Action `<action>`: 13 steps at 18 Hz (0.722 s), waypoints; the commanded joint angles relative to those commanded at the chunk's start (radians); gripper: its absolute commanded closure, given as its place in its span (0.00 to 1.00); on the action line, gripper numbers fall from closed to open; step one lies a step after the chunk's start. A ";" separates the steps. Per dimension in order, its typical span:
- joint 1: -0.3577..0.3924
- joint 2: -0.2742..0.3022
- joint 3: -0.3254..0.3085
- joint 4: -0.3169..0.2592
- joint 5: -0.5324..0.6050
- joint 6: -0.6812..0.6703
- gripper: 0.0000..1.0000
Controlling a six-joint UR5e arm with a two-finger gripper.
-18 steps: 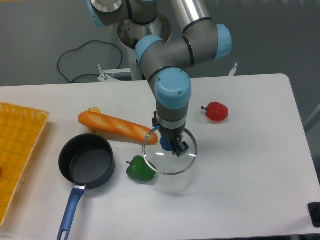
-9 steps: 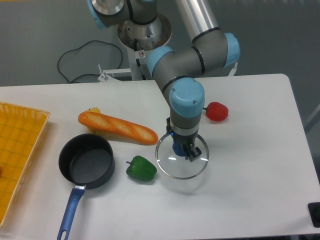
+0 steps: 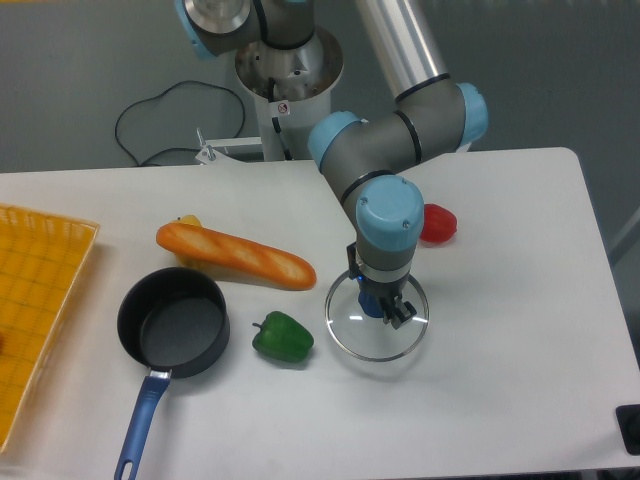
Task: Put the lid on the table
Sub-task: 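Lower the glass lid flat onto the table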
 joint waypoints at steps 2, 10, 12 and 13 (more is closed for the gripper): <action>0.000 -0.005 0.000 0.005 0.000 0.000 0.37; 0.003 -0.017 0.009 0.003 -0.002 0.002 0.37; 0.003 -0.022 0.009 0.003 -0.003 0.000 0.37; 0.003 -0.023 0.011 0.003 -0.003 0.000 0.37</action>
